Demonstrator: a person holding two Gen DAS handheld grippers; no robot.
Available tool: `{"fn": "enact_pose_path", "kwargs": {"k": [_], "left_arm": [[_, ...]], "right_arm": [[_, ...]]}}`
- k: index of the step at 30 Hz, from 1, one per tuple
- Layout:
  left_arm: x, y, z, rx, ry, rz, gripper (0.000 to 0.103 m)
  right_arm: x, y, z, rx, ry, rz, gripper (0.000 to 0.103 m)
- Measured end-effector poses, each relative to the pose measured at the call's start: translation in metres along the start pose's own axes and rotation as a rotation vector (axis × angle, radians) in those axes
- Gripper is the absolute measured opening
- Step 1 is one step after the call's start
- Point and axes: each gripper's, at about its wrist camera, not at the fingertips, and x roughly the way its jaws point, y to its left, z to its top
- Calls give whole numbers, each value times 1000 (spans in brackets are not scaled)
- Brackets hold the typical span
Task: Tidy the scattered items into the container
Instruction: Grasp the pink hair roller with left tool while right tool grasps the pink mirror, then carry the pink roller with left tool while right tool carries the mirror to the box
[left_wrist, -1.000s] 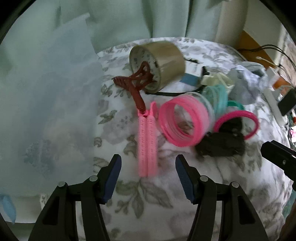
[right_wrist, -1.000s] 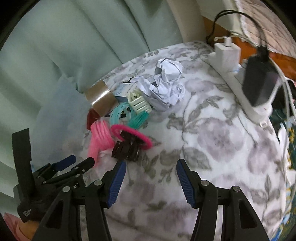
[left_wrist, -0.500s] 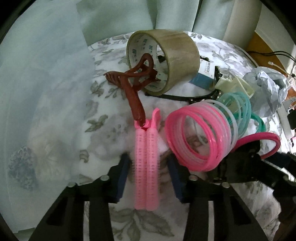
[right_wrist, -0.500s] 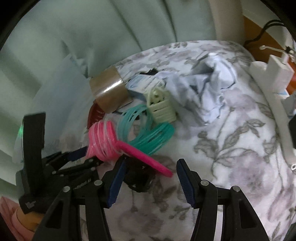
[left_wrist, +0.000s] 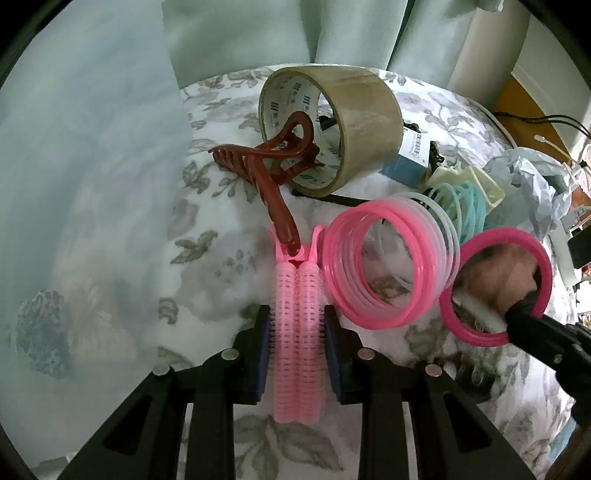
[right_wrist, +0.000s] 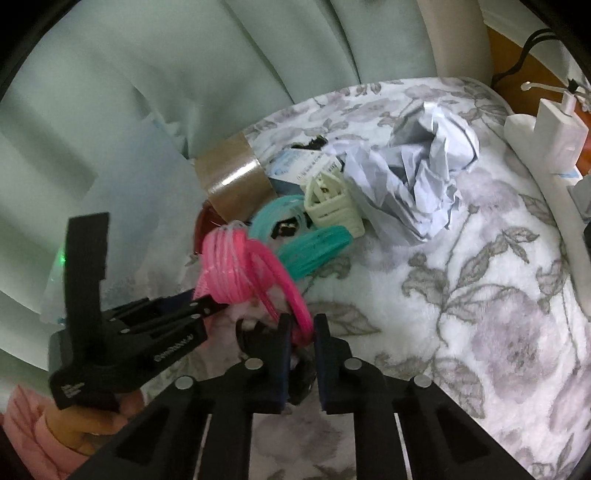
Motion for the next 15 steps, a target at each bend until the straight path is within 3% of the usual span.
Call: {"fn": "enact_pose_path", "kwargs": {"k": [15], "left_arm": [[-73, -14, -15, 26, -112, -56, 28]], "right_arm": [[-72, 16, -11, 33, -154, -31, 7]]}}
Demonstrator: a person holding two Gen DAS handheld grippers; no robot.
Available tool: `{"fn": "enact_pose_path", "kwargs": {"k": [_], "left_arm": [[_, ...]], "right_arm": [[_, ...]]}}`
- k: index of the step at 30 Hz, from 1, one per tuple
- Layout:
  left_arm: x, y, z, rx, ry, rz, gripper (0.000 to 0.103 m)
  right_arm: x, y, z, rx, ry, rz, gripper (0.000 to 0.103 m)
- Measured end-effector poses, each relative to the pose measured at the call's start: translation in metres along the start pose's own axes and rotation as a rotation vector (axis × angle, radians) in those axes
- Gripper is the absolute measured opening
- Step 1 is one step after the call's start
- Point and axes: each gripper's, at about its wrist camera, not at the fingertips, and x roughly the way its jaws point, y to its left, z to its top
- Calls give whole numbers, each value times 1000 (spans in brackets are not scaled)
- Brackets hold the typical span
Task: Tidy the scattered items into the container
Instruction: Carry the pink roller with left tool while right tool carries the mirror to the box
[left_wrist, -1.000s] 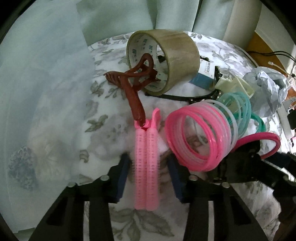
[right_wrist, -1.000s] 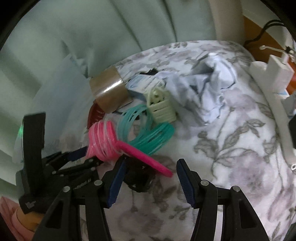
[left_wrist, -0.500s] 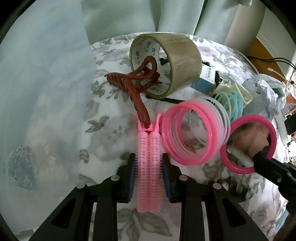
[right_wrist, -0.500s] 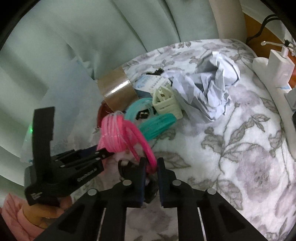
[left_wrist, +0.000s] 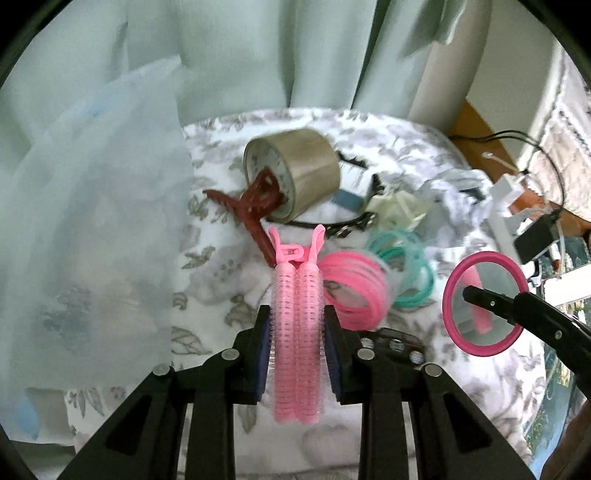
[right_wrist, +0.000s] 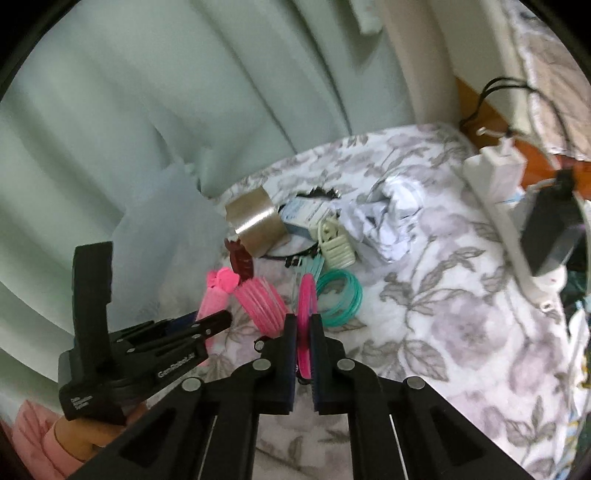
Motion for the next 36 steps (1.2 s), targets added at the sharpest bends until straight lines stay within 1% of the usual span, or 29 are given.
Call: {"fn": "enact_pose_path", "kwargs": {"k": [6, 9, 18, 19, 23, 27, 30, 33, 36], "left_arm": [[-30, -9, -2, 24, -71, -31, 28], [-47, -8, -3, 28, -108, -32, 28], [-91, 14, -4, -27, -216, -47, 28], [-96, 17, -4, -33, -231, -42, 28], [-117, 32, -7, -54, -299, 19, 28], [-132, 53, -11, -91, -345, 31, 28], [-143, 70, -15, -121, -385, 57, 28], [-149, 89, -18, -169, -404, 103, 28], [-154, 110, -21, -226, -416, 109, 28]], "right_arm": [[-37, 7, -3, 5, -56, -22, 7], [-52, 15, -4, -10, -85, -24, 7], [-82, 55, -1, -84, -151, -38, 7], [-83, 60, -1, -88, -154, -43, 7], [-88, 79, 0, -121, -162, -48, 7], [-93, 99, 3, -155, -169, -46, 7], [-96, 113, 7, -175, -177, -41, 7], [-99, 130, 12, -207, -186, -23, 7], [-98, 147, 15, -240, -189, -17, 7]]}}
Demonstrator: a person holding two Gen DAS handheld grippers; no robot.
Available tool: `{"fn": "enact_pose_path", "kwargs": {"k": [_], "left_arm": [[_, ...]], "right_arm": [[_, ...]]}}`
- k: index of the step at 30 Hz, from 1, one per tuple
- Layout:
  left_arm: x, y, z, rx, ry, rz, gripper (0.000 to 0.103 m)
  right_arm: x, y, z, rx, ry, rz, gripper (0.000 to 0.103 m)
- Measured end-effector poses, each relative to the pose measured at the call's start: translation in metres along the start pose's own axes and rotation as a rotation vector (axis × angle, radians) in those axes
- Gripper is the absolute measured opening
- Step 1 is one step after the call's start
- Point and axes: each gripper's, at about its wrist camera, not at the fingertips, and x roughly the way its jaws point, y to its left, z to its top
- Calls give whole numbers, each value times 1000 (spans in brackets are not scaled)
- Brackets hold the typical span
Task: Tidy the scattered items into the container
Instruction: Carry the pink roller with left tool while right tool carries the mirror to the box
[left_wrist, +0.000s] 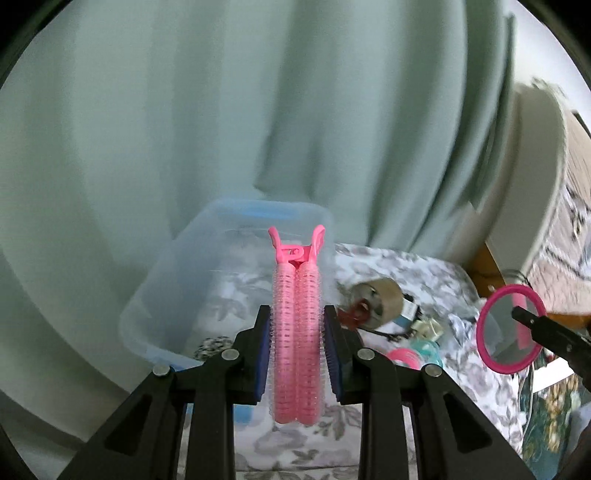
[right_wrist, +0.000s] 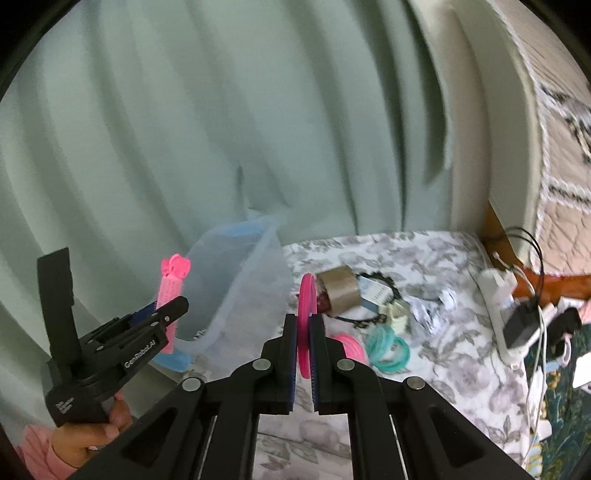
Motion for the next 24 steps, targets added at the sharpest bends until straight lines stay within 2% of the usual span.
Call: {"fn": "enact_pose_path", "kwargs": {"k": [8, 15, 24], "left_arm": [[-3, 48, 2, -118, -27, 15, 28], [-4, 85, 1, -187, -46, 36, 28], [10, 113, -7, -241, -18, 28, 28]], "right_arm": [[10, 40, 13, -84, 8, 12, 7], [34, 84, 19, -152, 31, 54, 7], [62, 124, 21, -208, 74, 98, 7]]}}
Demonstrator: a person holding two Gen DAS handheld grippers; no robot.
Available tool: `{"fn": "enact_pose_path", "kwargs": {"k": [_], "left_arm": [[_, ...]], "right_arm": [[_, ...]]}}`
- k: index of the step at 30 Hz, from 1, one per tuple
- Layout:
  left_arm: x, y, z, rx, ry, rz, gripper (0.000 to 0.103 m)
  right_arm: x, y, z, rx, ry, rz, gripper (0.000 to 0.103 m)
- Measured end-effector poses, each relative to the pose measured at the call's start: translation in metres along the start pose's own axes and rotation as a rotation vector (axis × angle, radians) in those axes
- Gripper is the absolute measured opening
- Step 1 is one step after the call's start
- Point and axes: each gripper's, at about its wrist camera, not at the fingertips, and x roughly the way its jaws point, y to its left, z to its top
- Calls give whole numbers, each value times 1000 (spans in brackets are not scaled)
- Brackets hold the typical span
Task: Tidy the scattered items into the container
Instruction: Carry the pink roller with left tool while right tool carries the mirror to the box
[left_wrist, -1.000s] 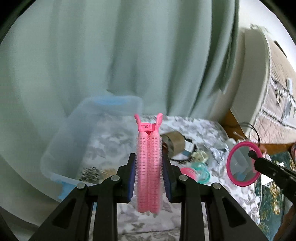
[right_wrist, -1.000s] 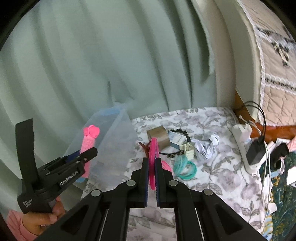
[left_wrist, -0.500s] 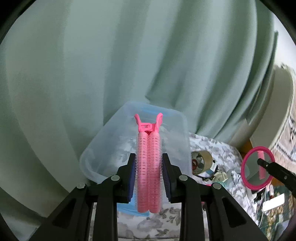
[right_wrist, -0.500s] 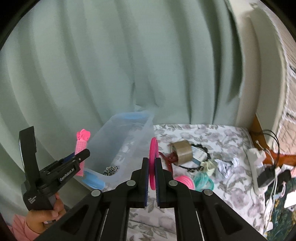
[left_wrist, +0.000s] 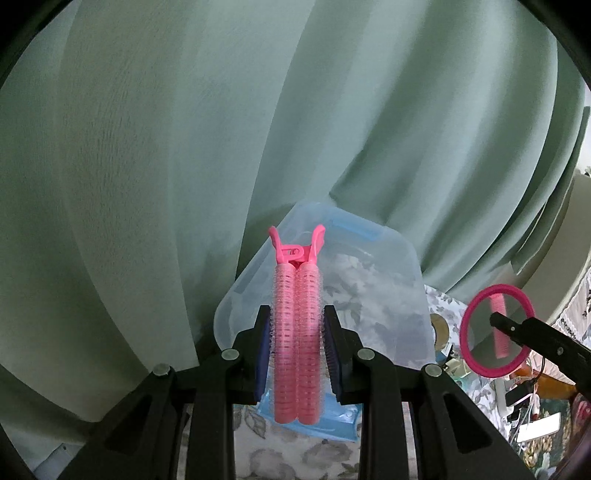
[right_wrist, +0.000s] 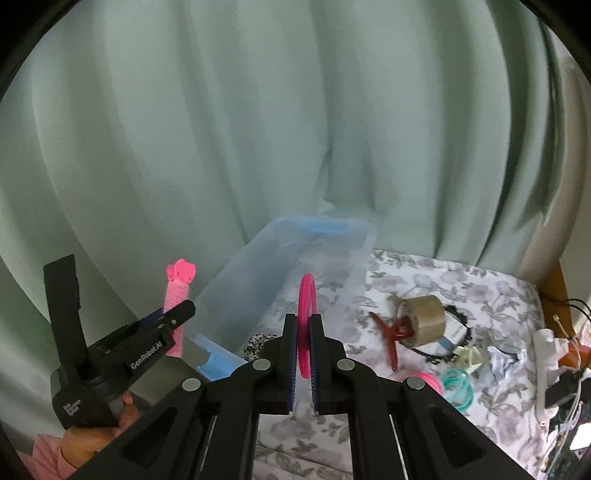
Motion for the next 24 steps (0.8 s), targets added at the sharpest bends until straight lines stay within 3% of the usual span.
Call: {"fn": "enact_pose_path", "kwargs": {"k": [11, 24], "left_arm": [[14, 8, 6, 12, 14, -33, 28], [44, 4, 3, 32, 79, -51, 28]], "right_arm": [[45, 18, 1, -18, 75, 41, 7], [84, 9, -8, 20, 171, 58, 7]]}}
